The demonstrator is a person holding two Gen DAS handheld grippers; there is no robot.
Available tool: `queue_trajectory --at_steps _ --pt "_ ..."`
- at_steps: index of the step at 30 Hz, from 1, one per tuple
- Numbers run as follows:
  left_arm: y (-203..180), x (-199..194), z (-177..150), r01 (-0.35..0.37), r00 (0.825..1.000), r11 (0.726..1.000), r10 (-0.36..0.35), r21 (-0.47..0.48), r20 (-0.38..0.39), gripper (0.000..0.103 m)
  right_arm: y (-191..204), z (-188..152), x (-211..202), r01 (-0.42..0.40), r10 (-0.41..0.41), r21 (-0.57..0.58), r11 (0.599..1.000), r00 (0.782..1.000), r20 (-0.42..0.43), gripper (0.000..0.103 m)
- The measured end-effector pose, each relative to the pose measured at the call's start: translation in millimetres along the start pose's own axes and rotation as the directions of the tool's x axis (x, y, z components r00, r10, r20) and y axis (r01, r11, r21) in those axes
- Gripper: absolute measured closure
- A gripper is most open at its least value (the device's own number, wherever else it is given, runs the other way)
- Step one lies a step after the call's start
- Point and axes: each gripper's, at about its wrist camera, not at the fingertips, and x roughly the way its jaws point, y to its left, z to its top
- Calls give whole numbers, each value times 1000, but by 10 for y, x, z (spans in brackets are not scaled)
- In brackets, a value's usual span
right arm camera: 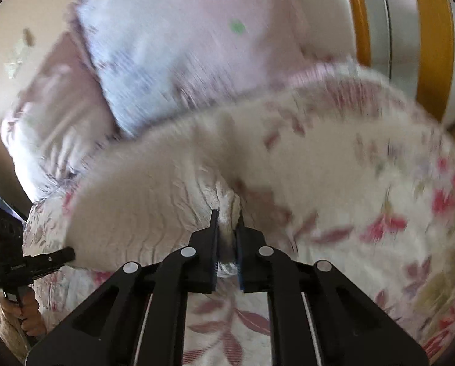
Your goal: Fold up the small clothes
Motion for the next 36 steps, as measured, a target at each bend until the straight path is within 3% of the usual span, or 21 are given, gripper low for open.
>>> queue_trajectory --at_steps 5,9,10,11,12,14,18,23,26,27,28,31,33,36 --pt "62 7 -35 10 1000 1000 -10 -15 -1 88 -41 -52 87 -2 2 12 1000 999 -40 93" --pt "45 -7 -19 20 1000 1000 -20 -20 -9 79 -70 -27 5 -53 55 53 997 997 -49 90" --pt "32 -18 -12 20 1000 1000 -20 -21 -5 78 -95 -13 -38 -79 83 79 994 996 -42 82" --pt "34 -46 -6 20 1000 1000 -20 -22 2 69 -126 17 -69 -99 103 105 990 994 -33 72" --pt "27 -68 21 22 1000 1000 -22 -21 14 58 -168 65 -95 -134 138 139 981 990 -19 67" --pt "16 -71 74 20 999 999 -19 -27 26 51 -230 151 -72 -188 195 200 961 981 -13 62" --pt "9 24 187 6 1000 999 -5 -53 13 49 -335 388 213 -267 300 329 906 952 -55 62" --pt "17 121 313 -19 1000 997 20 -71 14 46 -327 620 531 -287 347 395 872 933 -89 62" --pt "17 170 374 -24 1000 997 25 -72 12 45 -268 713 703 -255 327 389 885 935 -133 64" --pt "16 184 395 -26 1000 997 27 -72 14 45 -219 745 727 -246 309 358 901 942 -130 74" --pt "10 195 412 -27 999 997 28 -71 15 45 -180 779 704 -233 281 319 919 953 -113 92" --pt "-31 240 476 -31 999 998 33 -61 24 45 2 906 480 -224 226 180 958 974 9 94" --pt "-50 262 490 -35 999 998 36 -53 29 45 109 961 388 -148 143 93 985 988 62 94" --pt "-61 329 513 -29 999 998 30 -52 20 45 110 931 646 7 -5 54 998 999 -35 94"
